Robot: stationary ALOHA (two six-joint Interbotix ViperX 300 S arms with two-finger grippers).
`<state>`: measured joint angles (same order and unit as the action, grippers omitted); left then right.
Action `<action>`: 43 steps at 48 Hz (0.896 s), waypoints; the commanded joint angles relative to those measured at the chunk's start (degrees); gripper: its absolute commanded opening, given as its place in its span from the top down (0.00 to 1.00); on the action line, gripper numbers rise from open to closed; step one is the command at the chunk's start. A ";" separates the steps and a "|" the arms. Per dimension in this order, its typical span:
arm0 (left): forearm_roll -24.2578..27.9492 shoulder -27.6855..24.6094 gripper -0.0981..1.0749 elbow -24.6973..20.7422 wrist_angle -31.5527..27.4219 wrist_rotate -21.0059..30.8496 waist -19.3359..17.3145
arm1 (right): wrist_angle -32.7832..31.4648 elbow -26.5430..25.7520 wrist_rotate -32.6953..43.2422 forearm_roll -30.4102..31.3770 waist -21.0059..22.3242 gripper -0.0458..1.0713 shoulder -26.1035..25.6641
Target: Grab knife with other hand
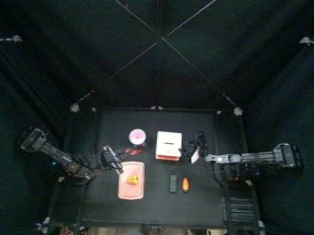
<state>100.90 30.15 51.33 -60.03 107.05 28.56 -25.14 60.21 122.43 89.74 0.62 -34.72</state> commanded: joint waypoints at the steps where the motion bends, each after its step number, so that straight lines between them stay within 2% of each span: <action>1: 1.41 0.18 0.52 -0.97 5.62 0.00 0.18 | -0.26 -1.67 -0.09 1.76 -1.49 0.11 -0.44; 8: 2.55 0.18 0.52 -1.49 15.47 0.35 -0.09 | -0.26 -2.46 -0.09 2.64 -2.99 0.11 -0.53; 18: 0.79 0.18 0.52 -1.58 28.12 0.18 -4.13 | -0.26 -2.81 0.00 2.20 -3.16 0.11 -0.44; 22: 0.88 0.18 0.53 -1.58 31.03 0.35 -5.36 | 0.18 -2.99 0.00 2.29 -3.52 0.11 -0.44; 30: 2.37 0.18 0.53 -1.67 30.76 0.79 -6.59 | 2.99 -4.39 -0.35 4.39 -6.50 0.11 0.62; 37: 3.43 -0.35 0.53 -1.67 27.42 1.67 -6.50 | 7.82 -6.42 -0.44 10.46 -9.23 0.11 2.81; 43: 5.54 -0.70 0.53 -1.85 24.70 3.69 -6.06 | 9.40 -8.88 -0.35 15.82 -10.28 0.11 5.36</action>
<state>104.85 29.71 51.24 -33.75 109.86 22.32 -16.44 53.96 122.08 102.22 -9.32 -30.32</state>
